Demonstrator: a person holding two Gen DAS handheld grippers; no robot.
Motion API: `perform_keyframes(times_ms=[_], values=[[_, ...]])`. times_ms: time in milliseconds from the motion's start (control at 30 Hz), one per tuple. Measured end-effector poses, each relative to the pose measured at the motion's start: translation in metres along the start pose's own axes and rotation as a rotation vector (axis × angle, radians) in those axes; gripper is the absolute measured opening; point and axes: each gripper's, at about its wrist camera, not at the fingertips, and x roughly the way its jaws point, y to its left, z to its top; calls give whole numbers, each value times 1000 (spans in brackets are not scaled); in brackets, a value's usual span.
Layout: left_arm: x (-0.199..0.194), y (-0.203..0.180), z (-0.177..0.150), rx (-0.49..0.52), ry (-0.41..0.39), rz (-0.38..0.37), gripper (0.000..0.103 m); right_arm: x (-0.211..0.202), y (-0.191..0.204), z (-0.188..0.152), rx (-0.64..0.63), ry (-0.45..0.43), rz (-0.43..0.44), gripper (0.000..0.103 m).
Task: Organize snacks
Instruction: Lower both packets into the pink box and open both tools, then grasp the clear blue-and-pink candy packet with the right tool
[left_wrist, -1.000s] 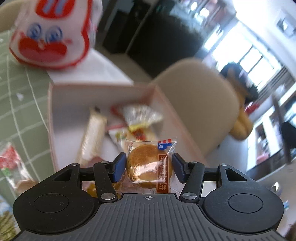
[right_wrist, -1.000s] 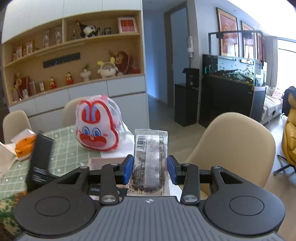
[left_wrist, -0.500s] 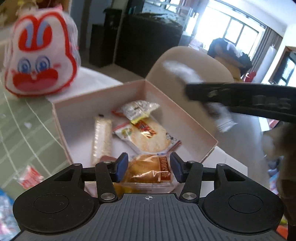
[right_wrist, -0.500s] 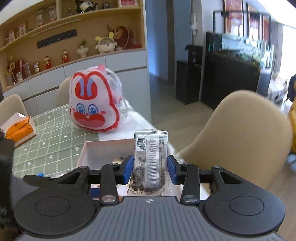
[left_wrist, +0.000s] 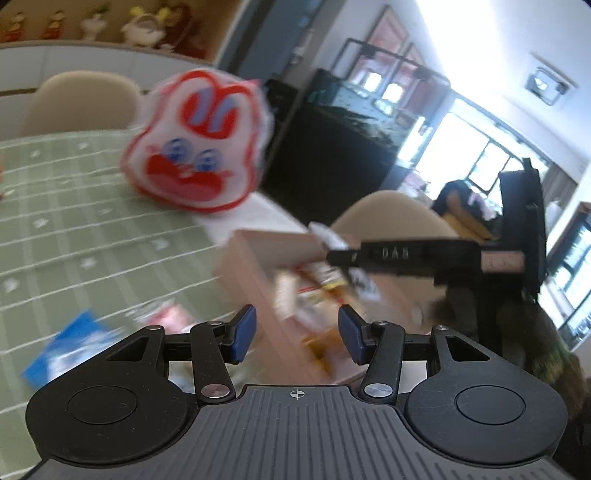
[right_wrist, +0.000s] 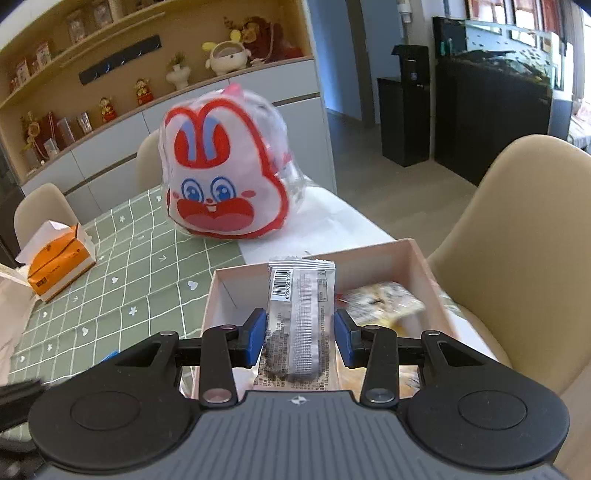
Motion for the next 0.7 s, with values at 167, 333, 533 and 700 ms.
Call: perform_keyframes(times_ms=[167,333,533,700], values=[[-30,47,-11,-72,15,71,55,11,7,3,8,15,20,61],[-50,82,-21,-135,-3,93,55,-3,13,1,-11,2,-14,61],[-65,99,-42,-116,25,115,55,-29,46,-27,-80,-3,34,61],[-79,108,-67,-113,69,115,55,-50,81,-80,-131,7,145,64]])
